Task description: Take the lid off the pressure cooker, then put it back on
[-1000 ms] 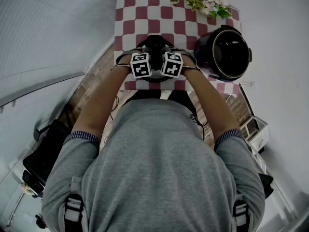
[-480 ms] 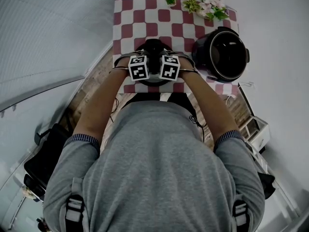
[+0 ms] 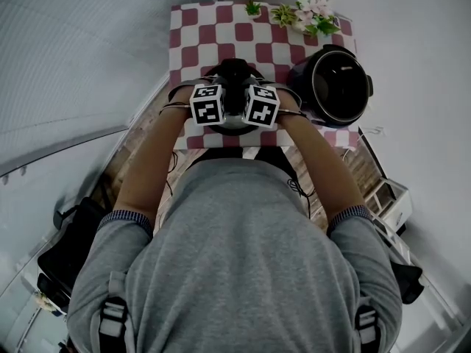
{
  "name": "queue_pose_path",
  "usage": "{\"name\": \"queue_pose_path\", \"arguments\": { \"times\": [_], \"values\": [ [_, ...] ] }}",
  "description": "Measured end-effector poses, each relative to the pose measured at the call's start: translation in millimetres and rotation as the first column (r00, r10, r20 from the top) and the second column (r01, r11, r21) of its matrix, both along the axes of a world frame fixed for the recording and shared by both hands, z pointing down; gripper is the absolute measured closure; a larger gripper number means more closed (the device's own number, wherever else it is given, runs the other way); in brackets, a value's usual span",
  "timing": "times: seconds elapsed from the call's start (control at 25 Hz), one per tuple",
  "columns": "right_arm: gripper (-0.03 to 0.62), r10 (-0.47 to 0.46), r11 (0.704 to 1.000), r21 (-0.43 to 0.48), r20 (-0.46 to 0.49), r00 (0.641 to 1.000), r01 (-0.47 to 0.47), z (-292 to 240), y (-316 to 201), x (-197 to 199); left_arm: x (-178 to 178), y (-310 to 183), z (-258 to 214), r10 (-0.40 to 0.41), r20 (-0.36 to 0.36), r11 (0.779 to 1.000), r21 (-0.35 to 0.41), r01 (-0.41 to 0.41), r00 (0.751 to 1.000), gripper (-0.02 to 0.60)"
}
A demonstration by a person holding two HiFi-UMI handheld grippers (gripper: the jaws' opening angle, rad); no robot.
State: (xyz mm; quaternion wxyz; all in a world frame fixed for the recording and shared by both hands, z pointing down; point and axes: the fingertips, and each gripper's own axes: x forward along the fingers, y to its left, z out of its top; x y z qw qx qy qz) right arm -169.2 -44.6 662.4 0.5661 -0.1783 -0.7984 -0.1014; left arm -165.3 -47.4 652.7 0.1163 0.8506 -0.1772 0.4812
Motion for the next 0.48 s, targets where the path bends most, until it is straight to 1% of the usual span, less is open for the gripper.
{"name": "queue_pose_path", "arguments": {
  "times": [0.24, 0.48],
  "values": [
    [0.301, 0.028, 1.000, 0.007, 0.008, 1.000, -0.029, -37, -3, 0, 0, -3, -38, 0.032, 0.011, 0.999, 0.011, -0.032, 0.999, 0.282],
    [0.301, 0.045, 0.999, 0.019, 0.029, 0.999, -0.046, -66, -8, 2, 0, -7, -70, 0.061, 0.039, 0.998, 0.026, -0.062, 0.997, 0.281]
  ]
}}
